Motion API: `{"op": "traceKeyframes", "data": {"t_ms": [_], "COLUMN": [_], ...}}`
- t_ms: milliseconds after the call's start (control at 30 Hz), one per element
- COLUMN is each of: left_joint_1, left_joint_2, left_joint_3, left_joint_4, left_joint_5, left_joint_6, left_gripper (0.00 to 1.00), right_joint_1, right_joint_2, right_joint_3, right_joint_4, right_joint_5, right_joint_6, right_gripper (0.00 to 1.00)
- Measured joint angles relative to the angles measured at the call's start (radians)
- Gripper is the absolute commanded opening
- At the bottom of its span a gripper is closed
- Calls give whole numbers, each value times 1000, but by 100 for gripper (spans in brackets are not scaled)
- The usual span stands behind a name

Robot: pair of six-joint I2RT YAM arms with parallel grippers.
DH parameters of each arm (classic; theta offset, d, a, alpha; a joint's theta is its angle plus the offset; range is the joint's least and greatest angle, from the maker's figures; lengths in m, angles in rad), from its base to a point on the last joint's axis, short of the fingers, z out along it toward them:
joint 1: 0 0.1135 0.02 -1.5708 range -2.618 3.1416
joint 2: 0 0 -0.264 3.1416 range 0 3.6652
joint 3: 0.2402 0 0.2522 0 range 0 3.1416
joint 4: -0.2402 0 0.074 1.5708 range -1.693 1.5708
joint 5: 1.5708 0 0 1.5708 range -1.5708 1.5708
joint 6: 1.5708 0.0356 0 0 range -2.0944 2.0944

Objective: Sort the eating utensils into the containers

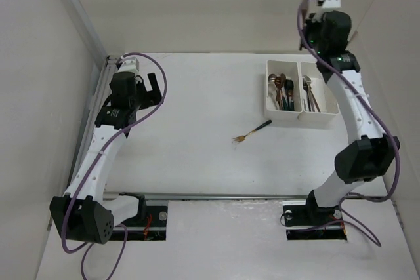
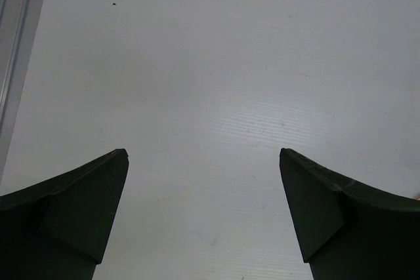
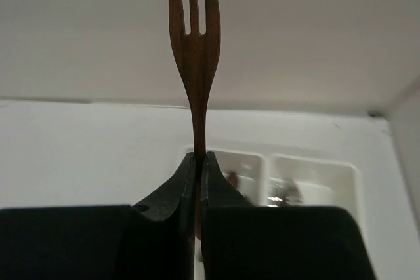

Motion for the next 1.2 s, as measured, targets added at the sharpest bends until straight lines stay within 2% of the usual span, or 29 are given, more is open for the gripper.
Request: {"op": "traceKeyframes", "data": {"t_ms": [100,200,400,433,467,500,533,567,633,800,967,1000,1100,1200], "left_joint_1": [6,6,6,6,6,6,6,6,6,6,6,8,13,15], "left_joint_2": [-1,-4,-9,-11,-12,-13,-14,-14,-14,-14,-15,-15,-15,-16], "left_joint_3": [-1,-13,-17,-17,-18,-18,-18,-18,-18,-18,-31,-35,-44,-48], "left_joint_4": [2,2,2,2,2,2,2,2,2,2,9,8,9,16], "left_joint_5": [2,8,12,13,13,13,13,13,13,13,13,13,17,21], "left_joint_6": [-4,-7,-10,-10,-10,-10,-10,-10,-10,-10,-10,-10,-10,-11], "left_gripper": [100,100,100,100,100,100,100,100,100,100,100,100,100,100], "right_joint_1": [-156,-250,-262,-258,-257,-254,-252,-251,-251,-254,-233,-216,-79,118], "right_joint_2": [8,120,351,365,369,369,368,364,346,211,-56,-101,-181,-142], "right_joint_3": [-45,-78,-98,-117,-135,-145,-148,-148,-148,-185,-327,-351,-402,-439], "right_joint_4": [-6,-78,-219,-235,-253,-274,-284,-283,-282,-253,-144,-133,-120,-155], "right_joint_5": [101,156,210,217,225,232,243,251,278,260,66,24,-84,-143], "right_joint_6": [4,-29,-81,-87,-91,-94,-95,-97,-114,-137,-246,-280,-457,-629], "right_gripper": [0,0,0,6,17,30,54,62,72,75,79,84,84,84]}}
